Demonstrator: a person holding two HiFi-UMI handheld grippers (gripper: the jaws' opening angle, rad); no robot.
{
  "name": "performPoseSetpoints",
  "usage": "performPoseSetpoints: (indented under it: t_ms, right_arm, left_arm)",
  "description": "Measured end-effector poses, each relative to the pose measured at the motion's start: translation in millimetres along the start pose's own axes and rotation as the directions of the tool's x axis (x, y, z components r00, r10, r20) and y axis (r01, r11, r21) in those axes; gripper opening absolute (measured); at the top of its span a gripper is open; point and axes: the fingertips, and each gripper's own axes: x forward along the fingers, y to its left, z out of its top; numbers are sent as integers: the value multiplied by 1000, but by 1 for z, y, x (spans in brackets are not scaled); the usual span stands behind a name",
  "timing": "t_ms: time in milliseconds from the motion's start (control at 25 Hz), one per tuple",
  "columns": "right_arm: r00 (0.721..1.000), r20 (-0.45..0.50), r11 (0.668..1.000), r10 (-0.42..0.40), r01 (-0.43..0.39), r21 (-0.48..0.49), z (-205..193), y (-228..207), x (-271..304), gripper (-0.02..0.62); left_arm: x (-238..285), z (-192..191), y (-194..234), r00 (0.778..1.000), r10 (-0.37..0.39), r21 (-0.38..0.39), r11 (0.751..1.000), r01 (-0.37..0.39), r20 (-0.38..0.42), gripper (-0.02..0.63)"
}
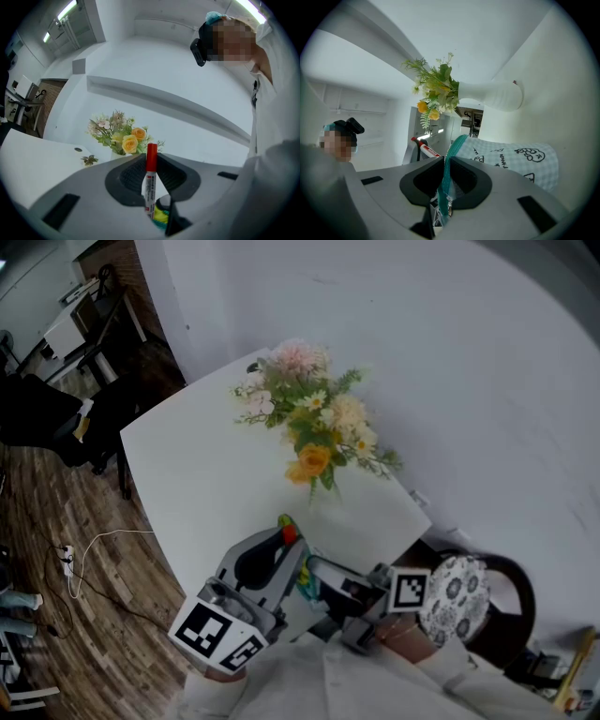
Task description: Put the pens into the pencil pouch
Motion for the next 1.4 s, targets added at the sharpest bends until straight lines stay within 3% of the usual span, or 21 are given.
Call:
performPoseSetpoints:
  t_ms: [320,520,1160,1400]
  right_arm:
    - [1000,-9,1000,1,-1,-1,-3,-2,1,44]
    - [1000,-16,1000,-2,2,-5,-4,-2,4,44]
    - [995,96,998,-29,34,-49,26,1,-16,44]
    - [989,131,988,-76,92,-123,43,2,-29,44]
  left_arm:
    - [-4,-12,-6,997,-28,53,998,32,-71,67]
    - [-7,-11,0,997,1,66,998,4,-74,67]
    - [-10,-27,19,994,48,20,999,-47,-97,67]
    - [-12,-41,26,987,86,14,996,-84,-135,67]
